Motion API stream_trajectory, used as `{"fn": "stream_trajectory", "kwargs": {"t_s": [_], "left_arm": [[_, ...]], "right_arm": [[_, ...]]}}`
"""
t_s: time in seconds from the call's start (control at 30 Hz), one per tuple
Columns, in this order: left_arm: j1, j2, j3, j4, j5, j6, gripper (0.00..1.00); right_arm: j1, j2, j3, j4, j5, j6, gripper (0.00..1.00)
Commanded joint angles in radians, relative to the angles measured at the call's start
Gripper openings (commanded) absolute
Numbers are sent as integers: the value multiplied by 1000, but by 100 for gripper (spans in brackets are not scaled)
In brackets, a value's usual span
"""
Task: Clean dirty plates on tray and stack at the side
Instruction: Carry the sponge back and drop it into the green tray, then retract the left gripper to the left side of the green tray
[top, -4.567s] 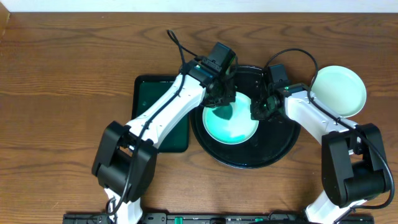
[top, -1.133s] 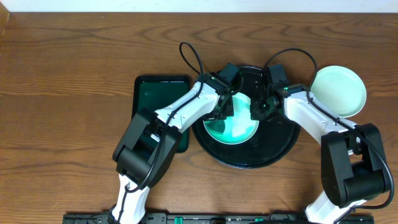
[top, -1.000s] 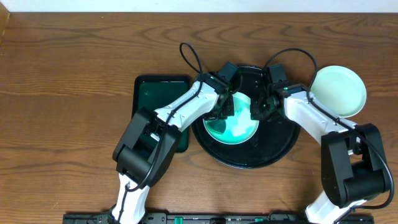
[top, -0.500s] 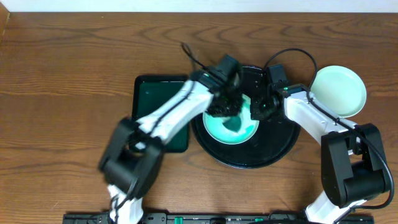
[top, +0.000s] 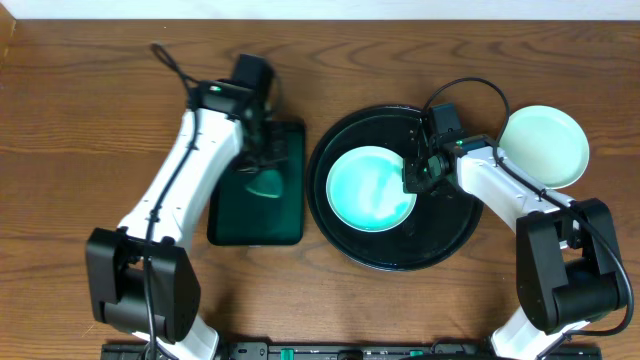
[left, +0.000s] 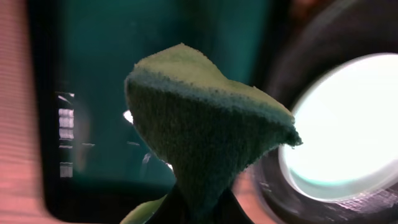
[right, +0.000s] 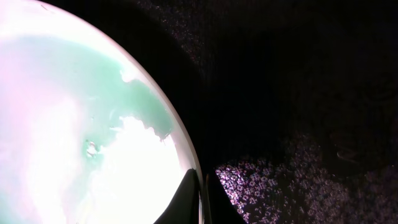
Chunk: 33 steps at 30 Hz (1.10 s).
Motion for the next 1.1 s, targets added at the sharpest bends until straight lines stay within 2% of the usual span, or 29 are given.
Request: {"fn": "stream_trajectory", "kwargs": {"t_s": [0.0, 0.37, 0.57, 0.6, 0.67, 0.73, 0.8, 0.87, 0.93, 1.07], "left_arm": [[48, 4, -43, -5, -56, 78, 8], [87, 4, -298, 241, -70, 97, 8], [87, 5, -333, 284, -71, 97, 8], [87, 5, -333, 284, -70, 96, 14], [87, 5, -333, 283, -69, 96, 35], [88, 3, -324, 270, -42, 96, 47], [89, 1, -296, 239, -11, 96, 50], [90, -9, -251, 206, 2, 95, 50], [91, -26, -204, 182, 1, 95, 51], [118, -77, -103, 142, 1, 61, 52]], "right_arm": [[25, -8, -6, 10, -26, -2, 1], [25, -8, -6, 10, -26, -2, 1], [26, -8, -6, 10, -26, -2, 1], [26, -8, -6, 10, -26, -2, 1], [25, -8, -6, 10, -26, -2, 1], [25, -8, -6, 10, -26, -2, 2], [25, -8, -6, 10, -26, -1, 7], [25, -8, -6, 13, -25, -2, 25], [25, -8, -6, 13, -24, -2, 38], [25, -8, -6, 12, 2, -1, 42]]}}
